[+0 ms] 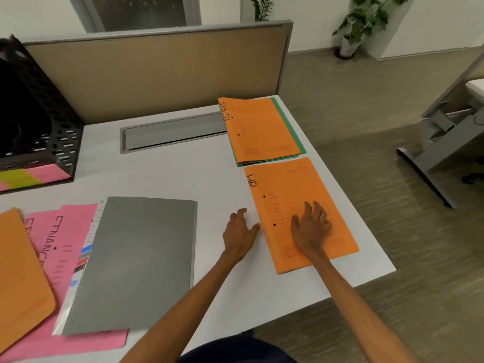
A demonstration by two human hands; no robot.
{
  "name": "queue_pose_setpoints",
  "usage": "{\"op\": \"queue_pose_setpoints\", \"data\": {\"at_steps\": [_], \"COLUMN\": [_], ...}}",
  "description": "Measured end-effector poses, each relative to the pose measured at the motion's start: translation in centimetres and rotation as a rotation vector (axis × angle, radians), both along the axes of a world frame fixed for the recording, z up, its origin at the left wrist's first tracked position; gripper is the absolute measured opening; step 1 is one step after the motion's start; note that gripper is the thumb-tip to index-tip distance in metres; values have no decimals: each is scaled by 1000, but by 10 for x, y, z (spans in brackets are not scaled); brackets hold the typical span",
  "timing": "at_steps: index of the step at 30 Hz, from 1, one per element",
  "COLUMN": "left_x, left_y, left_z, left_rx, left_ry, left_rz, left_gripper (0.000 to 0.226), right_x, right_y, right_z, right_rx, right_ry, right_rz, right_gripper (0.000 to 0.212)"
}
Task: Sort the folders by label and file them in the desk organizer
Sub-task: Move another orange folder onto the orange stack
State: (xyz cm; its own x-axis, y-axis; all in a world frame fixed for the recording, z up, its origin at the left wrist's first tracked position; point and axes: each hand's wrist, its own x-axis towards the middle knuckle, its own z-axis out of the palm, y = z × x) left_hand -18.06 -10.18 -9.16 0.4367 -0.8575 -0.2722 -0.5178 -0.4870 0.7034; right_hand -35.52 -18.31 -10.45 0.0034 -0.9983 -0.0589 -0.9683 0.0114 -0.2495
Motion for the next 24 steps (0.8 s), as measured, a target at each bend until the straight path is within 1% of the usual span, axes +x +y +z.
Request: {"op": "queue_pose_setpoints", "data": {"at_steps": [5,7,10,13,17,20,24], "left_x": [61,89,130,167,212,246,289], "left_y": [40,56,84,118,168,208,258], "left_z": [11,17,26,33,39,41,44], "left_rx": [-109,-134,-167,-250,-321,-333,-296], "left_ry": [17,-6,-20,-16,-53,-102,-246], "left_rz": [163,236,323,392,490,552,681], "left_gripper": [45,40,37,34,32,30,30], "right_x": [80,116,169,219,282,326,374], "right_y": [22,37,66,96,139,174,210], "right_z": [8,13,22,31,41,48,56], "right_rx": [-20,-27,-32,13,63,54,53], "right_ry": [-63,-125,-273,-378,-404,-421,-448], "right_rz": [145,214,319,421,581,665,765], "right_gripper": [50,47,39,39,39,37,35]}}
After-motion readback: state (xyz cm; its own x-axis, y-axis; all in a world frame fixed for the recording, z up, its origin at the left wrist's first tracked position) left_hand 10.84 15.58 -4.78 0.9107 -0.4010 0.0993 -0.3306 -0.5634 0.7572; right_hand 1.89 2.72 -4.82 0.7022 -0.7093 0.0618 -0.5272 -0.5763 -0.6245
